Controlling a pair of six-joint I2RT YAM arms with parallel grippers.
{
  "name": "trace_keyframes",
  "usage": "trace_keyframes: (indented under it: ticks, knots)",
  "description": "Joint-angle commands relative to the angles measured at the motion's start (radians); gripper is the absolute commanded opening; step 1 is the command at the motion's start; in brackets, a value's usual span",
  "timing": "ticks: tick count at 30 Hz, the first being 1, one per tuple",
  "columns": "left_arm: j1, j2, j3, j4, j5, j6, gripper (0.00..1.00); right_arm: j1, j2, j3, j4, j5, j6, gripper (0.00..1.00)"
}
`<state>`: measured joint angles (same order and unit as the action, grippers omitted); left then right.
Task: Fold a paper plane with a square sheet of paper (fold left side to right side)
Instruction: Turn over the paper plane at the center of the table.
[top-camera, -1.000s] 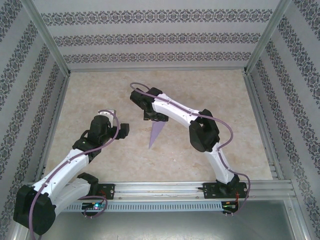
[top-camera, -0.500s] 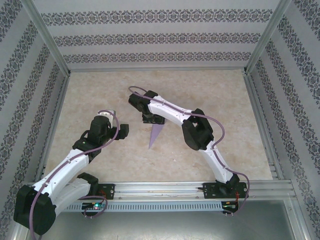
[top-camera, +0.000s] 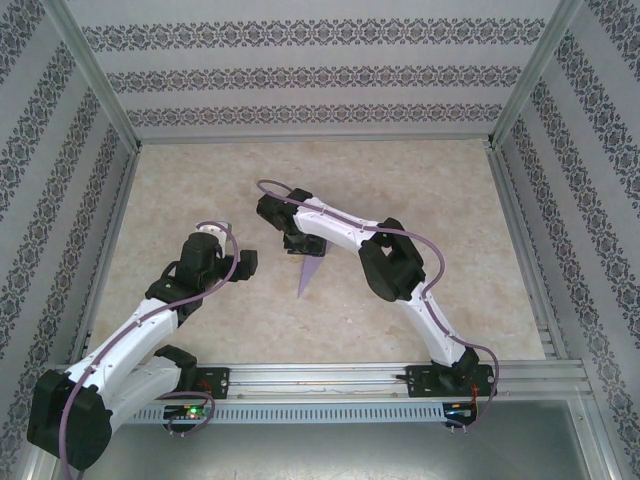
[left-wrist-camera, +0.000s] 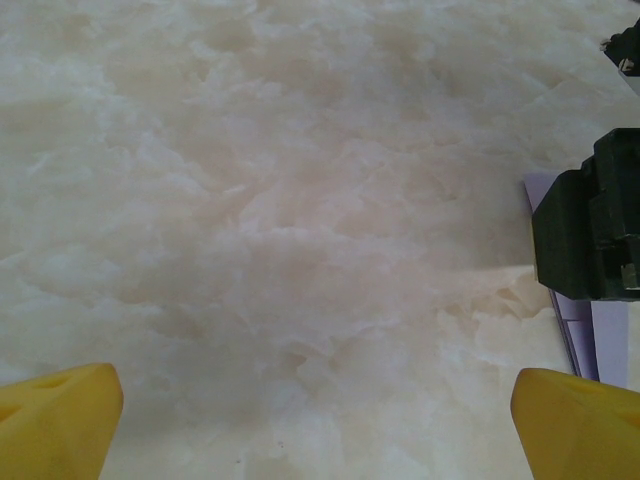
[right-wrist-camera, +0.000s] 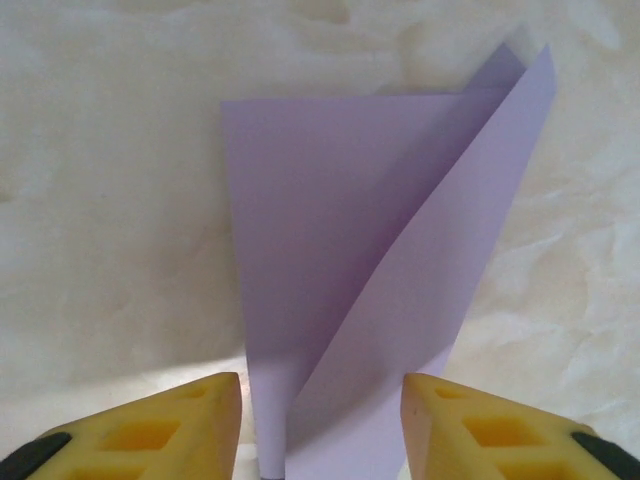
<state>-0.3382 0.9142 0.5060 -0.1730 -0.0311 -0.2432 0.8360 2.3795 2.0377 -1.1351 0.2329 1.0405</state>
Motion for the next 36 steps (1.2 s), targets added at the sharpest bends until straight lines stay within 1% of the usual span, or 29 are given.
trace_keyframes:
  ticks: [1,4,8,9,15,19,22,25,26,29,31,33,34,35,36]
  knots:
    - [0.015,-0.018,-0.009,-0.029,-0.011,-0.013,1.0,0.012,-0.002,-0.03,-0.006,0.002,0.026,0.41]
    - [0.016,-0.02,-0.009,-0.031,-0.013,-0.011,1.0,0.013,-0.018,-0.046,-0.004,0.003,0.028,0.36]
    - [0.015,-0.025,-0.007,-0.037,-0.018,-0.011,1.0,0.017,-0.057,-0.072,-0.003,0.017,0.03,0.24]
    - [0.015,-0.026,-0.007,-0.037,-0.02,-0.011,1.0,0.018,-0.07,-0.079,-0.003,0.021,0.029,0.23]
    - [0.015,-0.033,-0.003,-0.043,-0.02,-0.014,1.0,0.028,-0.178,-0.136,-0.004,0.061,0.029,0.12]
    - [0.015,-0.034,0.006,-0.046,-0.013,-0.024,1.0,0.03,-0.265,-0.203,0.015,0.076,0.022,0.0]
    - [0.017,-0.034,0.015,-0.044,0.002,-0.04,1.0,0.031,-0.35,-0.288,0.075,0.078,-0.002,0.0]
    - [0.022,-0.031,0.029,-0.036,0.033,-0.069,1.0,0.017,-0.449,-0.404,0.187,0.062,-0.053,0.0]
    - [0.026,-0.028,0.035,-0.032,0.049,-0.083,1.0,0.009,-0.486,-0.455,0.244,0.042,-0.078,0.0]
    - [0.039,-0.015,0.052,-0.011,0.114,-0.132,1.0,-0.029,-0.601,-0.651,0.493,-0.071,-0.17,0.0]
    - [0.05,0.001,0.064,0.003,0.165,-0.165,1.0,-0.071,-0.684,-0.823,0.748,-0.219,-0.22,0.0]
    - [0.06,0.024,0.077,0.02,0.223,-0.2,1.0,-0.133,-0.737,-1.001,1.046,-0.417,-0.242,0.0]
    - [0.065,0.037,0.081,0.029,0.251,-0.215,1.0,-0.159,-0.742,-1.046,1.122,-0.473,-0.228,0.0]
    - [0.07,0.054,0.085,0.045,0.282,-0.23,1.0,-0.188,-0.734,-1.083,1.2,-0.562,-0.234,0.0]
    - [0.074,0.073,0.088,0.061,0.316,-0.246,1.0,-0.213,-0.718,-1.104,1.248,-0.627,-0.238,0.0]
